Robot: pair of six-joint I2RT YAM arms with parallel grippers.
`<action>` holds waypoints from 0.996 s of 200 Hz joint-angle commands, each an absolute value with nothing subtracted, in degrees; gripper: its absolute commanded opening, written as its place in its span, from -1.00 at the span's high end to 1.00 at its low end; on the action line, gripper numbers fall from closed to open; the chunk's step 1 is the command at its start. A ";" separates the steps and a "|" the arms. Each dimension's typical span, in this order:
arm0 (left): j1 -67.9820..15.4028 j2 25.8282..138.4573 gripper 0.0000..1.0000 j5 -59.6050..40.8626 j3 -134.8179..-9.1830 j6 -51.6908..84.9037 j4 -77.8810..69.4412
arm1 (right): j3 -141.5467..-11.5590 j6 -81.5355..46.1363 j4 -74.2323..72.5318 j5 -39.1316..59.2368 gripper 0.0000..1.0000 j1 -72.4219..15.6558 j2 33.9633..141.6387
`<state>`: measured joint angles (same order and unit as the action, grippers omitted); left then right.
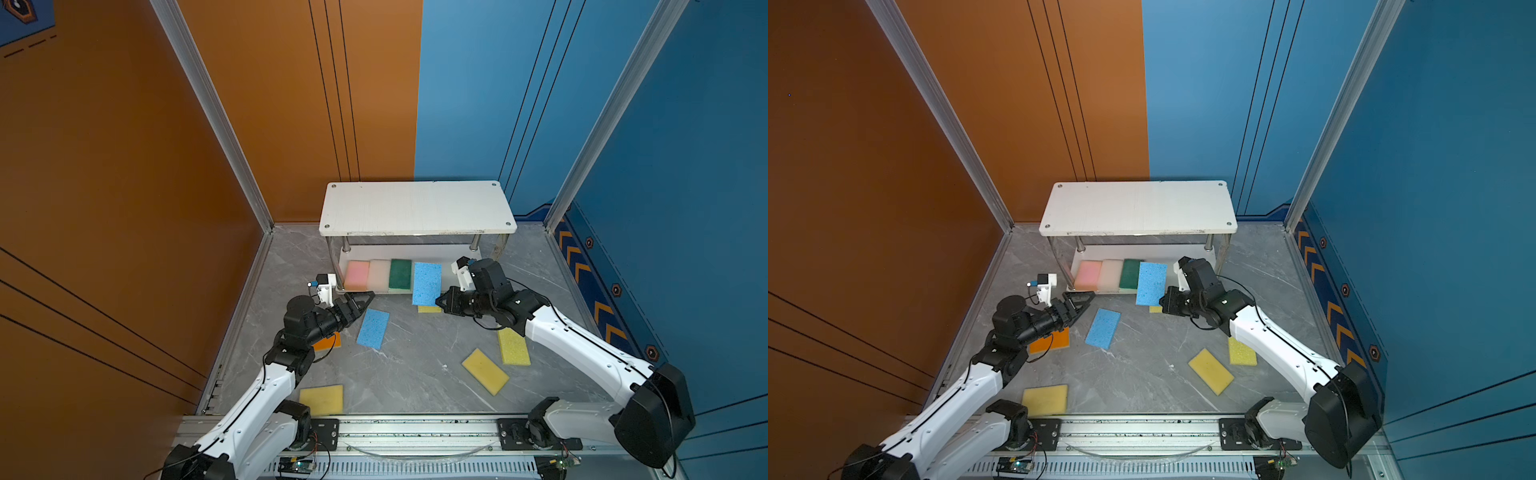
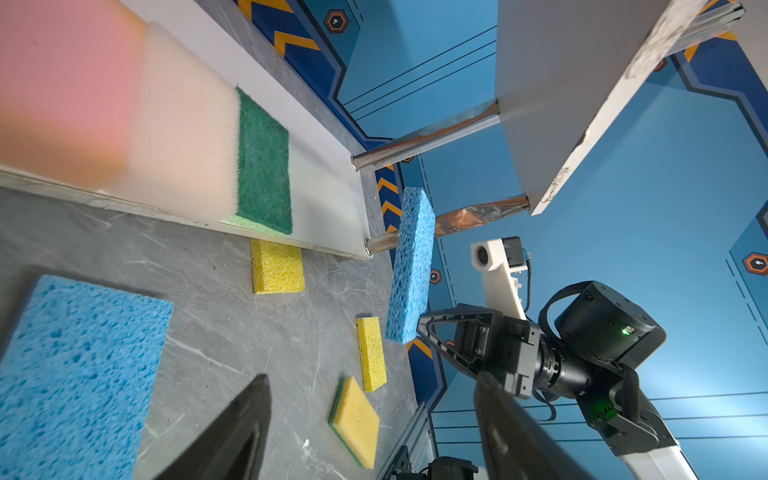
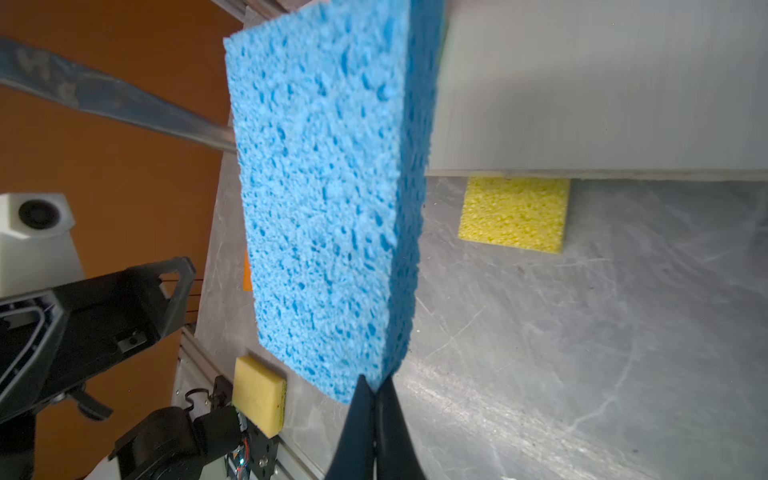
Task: Place and organize the cleaning sponges onto the shelf
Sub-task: 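Carry the blue sponge onto the lower tier beside the green sponge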
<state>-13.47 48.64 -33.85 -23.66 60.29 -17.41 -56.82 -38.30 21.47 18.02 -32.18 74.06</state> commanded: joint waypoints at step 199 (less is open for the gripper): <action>-6.06 36.33 -0.65 -35.40 -22.93 55.50 2.77 | -71.66 -29.22 17.47 16.39 1.00 -25.58 100.76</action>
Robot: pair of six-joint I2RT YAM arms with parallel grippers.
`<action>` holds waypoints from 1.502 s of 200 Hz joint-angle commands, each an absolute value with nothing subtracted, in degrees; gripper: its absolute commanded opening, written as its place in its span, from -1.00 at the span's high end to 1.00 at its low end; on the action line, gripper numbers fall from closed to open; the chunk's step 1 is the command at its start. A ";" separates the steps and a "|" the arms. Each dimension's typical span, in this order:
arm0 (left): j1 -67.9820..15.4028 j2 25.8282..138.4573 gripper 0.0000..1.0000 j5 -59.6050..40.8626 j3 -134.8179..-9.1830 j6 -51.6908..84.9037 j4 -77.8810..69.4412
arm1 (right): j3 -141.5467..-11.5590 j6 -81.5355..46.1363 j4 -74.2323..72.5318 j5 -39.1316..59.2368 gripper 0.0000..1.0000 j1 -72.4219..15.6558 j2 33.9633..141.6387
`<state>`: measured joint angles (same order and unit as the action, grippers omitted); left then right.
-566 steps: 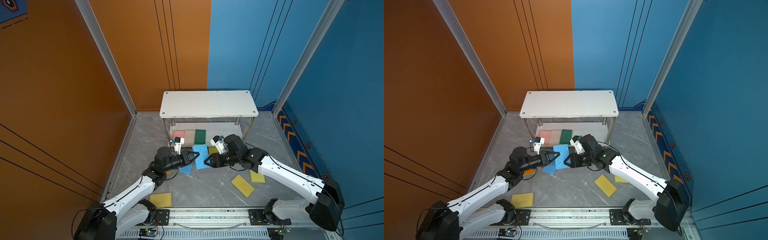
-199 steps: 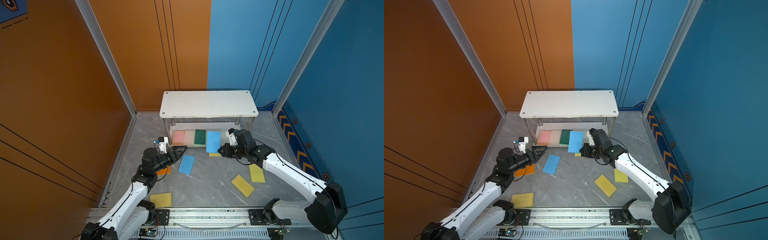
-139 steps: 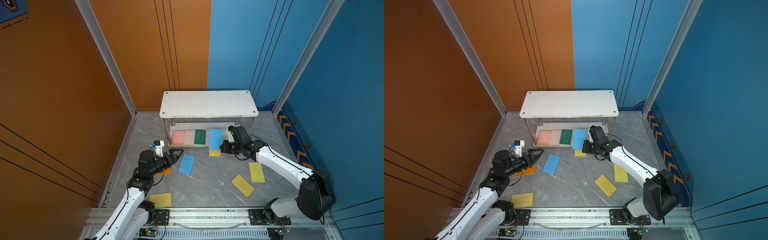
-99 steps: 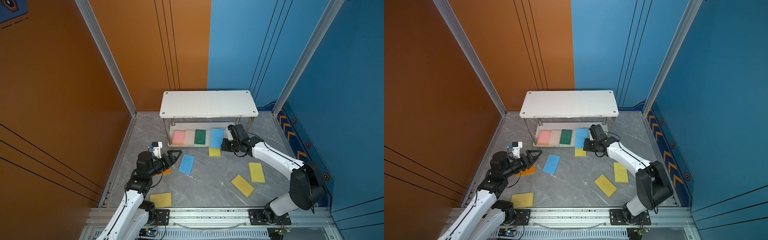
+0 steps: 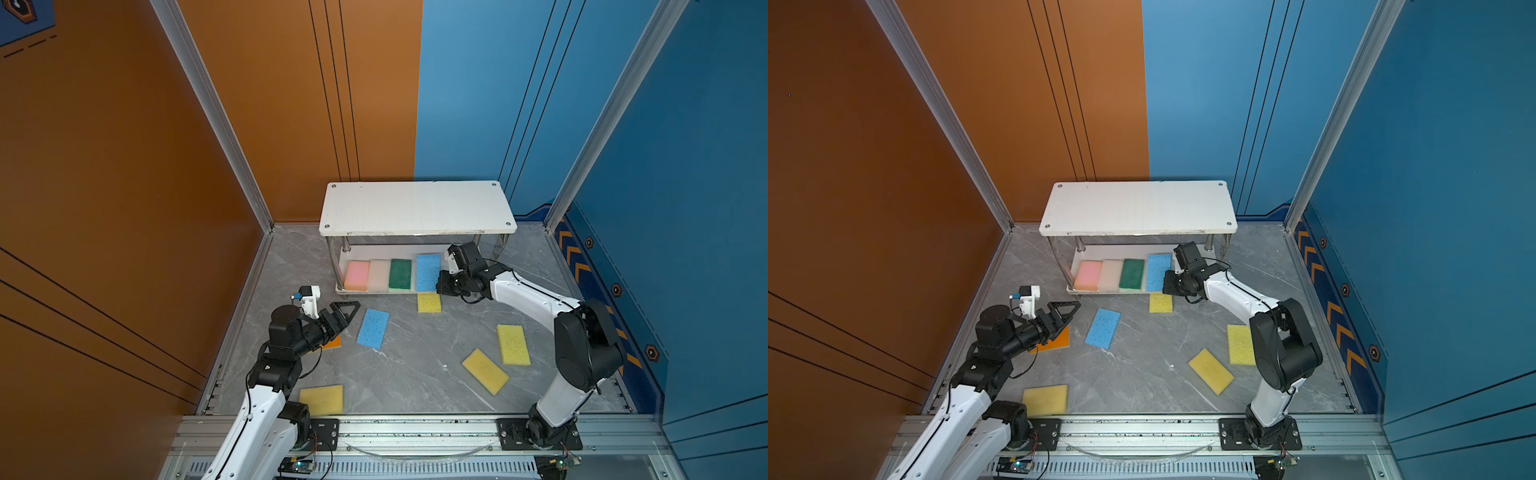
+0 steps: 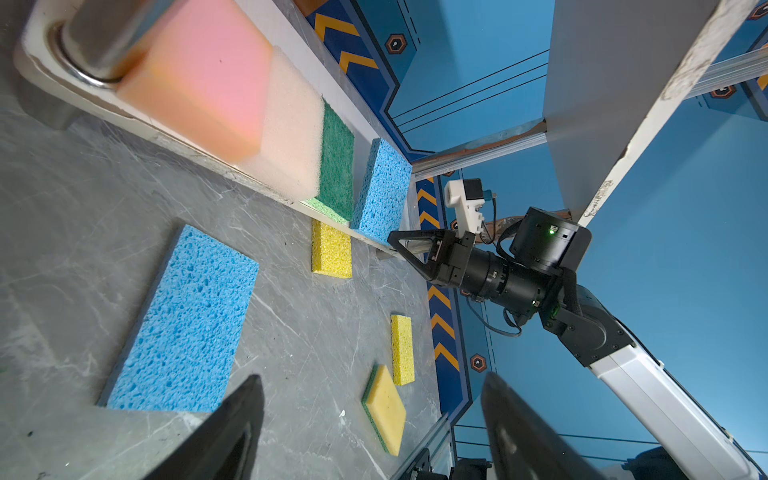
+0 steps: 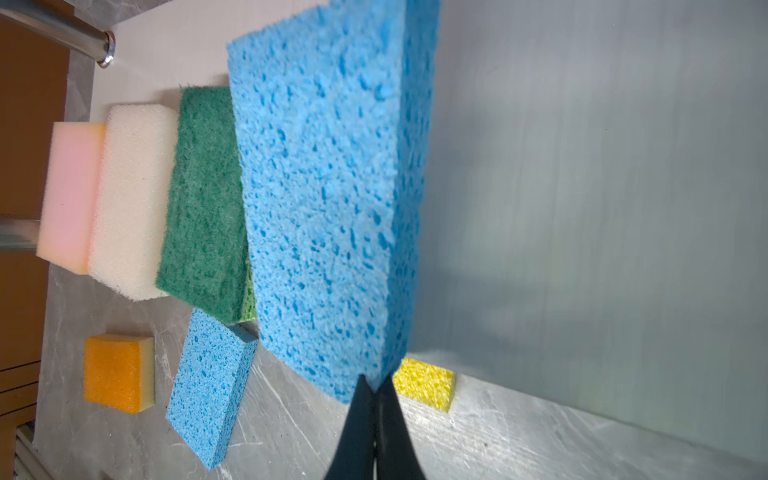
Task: Place and organize the cleaning sponges onto the shelf
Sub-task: 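Carry the blue sponge onto the lower tier beside the green sponge, then open the right gripper and release the blue sponge on the shelf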
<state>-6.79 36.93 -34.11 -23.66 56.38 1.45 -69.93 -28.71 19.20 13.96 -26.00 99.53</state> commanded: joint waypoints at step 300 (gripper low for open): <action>-4.92 36.02 -0.94 -35.03 -27.07 48.07 13.60 | -64.01 -28.92 20.61 18.30 -0.42 -27.29 86.57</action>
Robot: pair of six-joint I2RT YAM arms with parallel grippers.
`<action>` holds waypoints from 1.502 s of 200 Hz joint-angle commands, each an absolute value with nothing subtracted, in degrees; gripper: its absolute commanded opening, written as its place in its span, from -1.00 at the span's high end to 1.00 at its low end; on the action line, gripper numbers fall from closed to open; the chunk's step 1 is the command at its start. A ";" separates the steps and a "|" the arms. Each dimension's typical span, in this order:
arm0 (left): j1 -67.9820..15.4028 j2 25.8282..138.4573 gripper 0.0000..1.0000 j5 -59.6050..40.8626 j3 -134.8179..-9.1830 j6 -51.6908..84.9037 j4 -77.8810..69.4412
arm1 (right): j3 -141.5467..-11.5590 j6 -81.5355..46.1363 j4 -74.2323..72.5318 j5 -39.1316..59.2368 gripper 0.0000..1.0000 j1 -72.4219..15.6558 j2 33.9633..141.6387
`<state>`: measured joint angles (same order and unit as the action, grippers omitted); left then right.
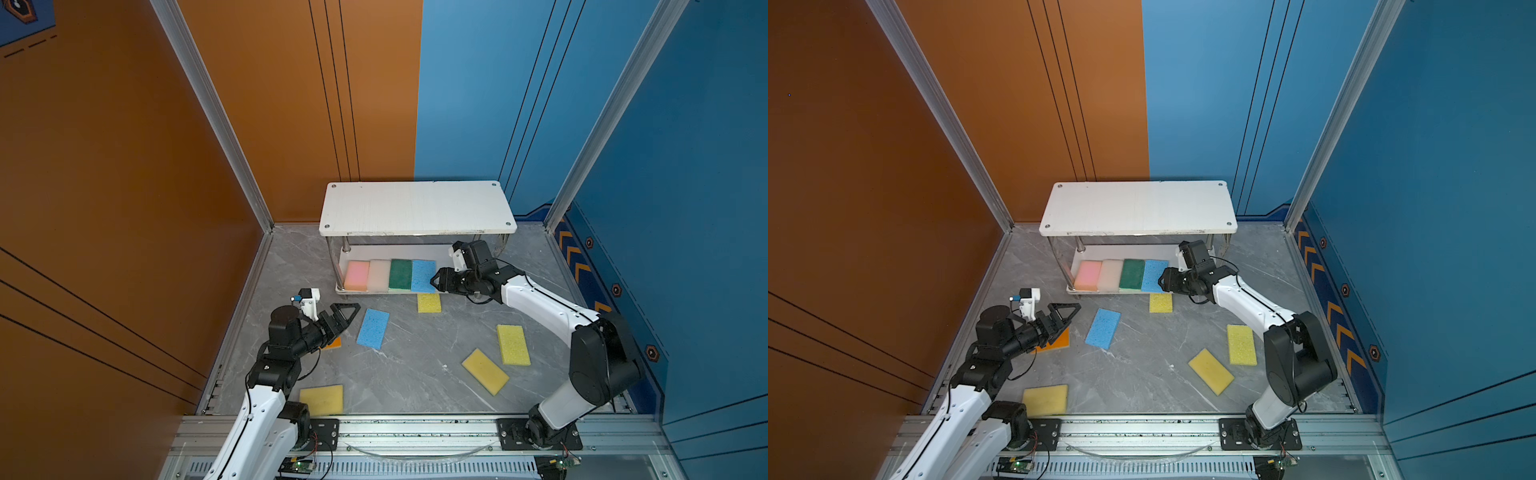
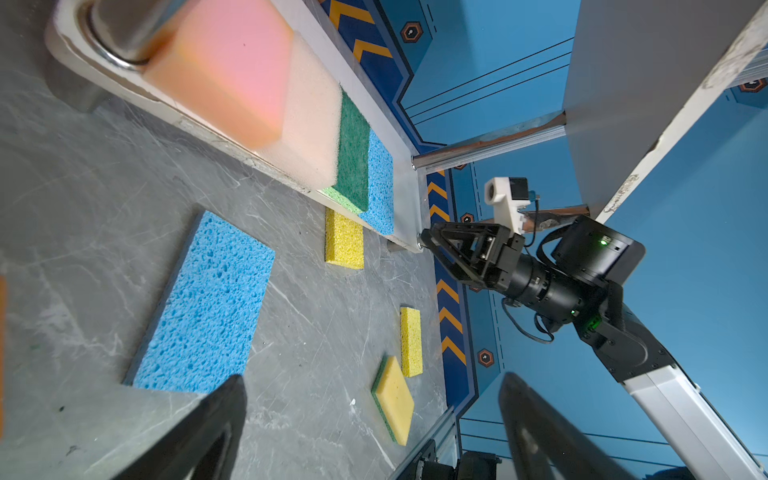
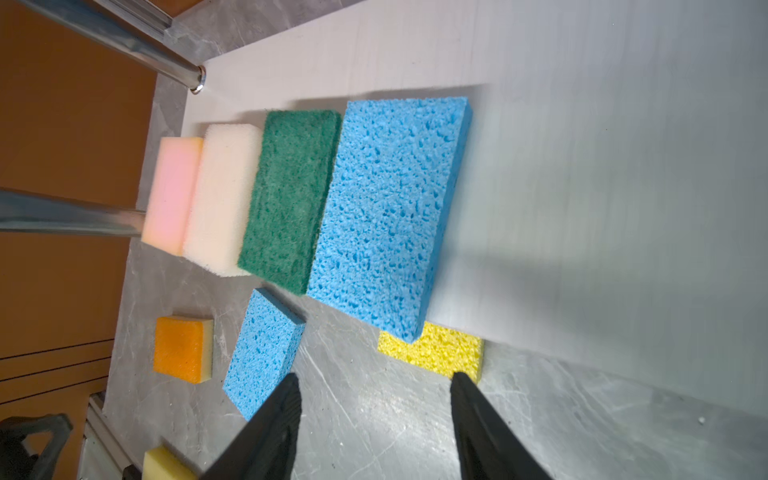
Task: Place and organize the cleaning sponges onto the shelf
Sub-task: 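Open the right gripper and release the blue sponge on the shelf, then withdraw the right gripper and reach toward the yellow sponge near the robot, then close the right gripper on the yellow sponge and lift it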
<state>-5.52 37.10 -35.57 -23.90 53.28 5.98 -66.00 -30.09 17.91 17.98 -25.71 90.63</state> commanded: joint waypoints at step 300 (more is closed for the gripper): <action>-2.00 9.96 -0.96 -1.83 -30.41 44.74 41.15 | -82.02 -33.58 17.75 38.76 -0.38 -68.63 119.26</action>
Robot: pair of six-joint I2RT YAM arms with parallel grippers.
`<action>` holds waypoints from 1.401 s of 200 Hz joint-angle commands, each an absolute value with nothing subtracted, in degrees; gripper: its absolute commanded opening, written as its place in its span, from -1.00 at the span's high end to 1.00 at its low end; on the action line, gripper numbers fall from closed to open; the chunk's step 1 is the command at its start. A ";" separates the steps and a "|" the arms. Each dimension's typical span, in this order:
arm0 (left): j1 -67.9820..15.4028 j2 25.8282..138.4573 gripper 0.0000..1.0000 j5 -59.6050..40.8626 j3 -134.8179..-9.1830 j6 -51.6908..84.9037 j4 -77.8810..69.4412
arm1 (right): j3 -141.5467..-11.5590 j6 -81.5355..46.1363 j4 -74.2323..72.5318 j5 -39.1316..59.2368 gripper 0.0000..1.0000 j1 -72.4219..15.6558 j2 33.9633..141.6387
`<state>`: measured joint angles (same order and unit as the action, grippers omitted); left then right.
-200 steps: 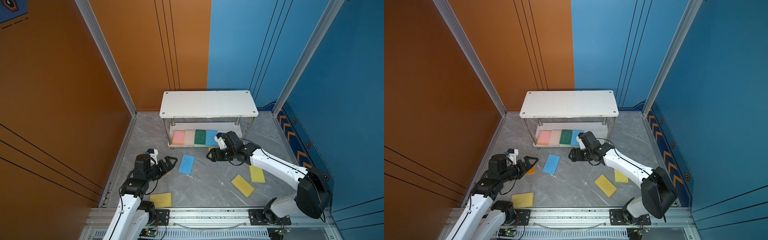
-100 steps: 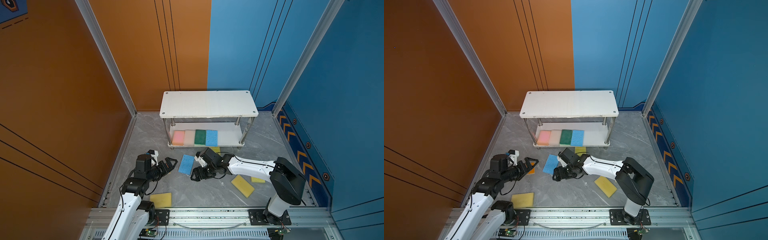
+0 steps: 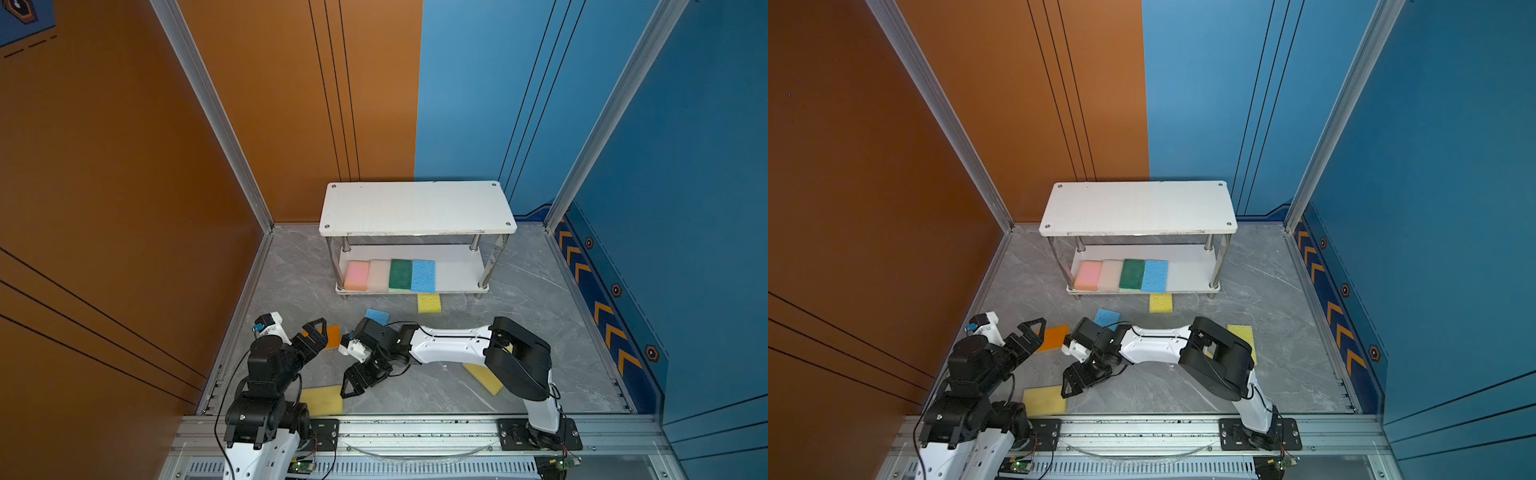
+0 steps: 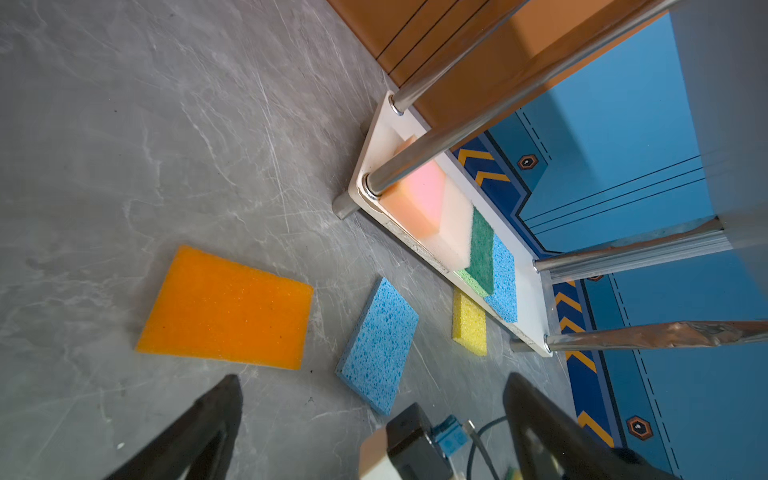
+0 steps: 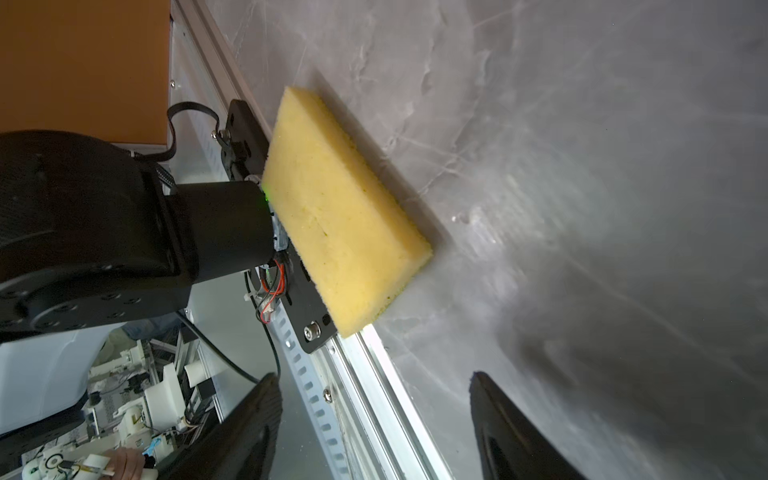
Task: Place and organize the cleaning sponges onto the shelf
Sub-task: 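Close the right gripper on the yellow sponge and lift it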
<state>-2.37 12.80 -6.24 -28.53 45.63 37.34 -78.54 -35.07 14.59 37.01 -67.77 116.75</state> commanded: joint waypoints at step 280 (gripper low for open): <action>-2.64 4.37 -0.96 -1.68 -30.28 44.56 41.21 | -93.82 -31.67 32.31 20.20 1.00 -70.55 125.66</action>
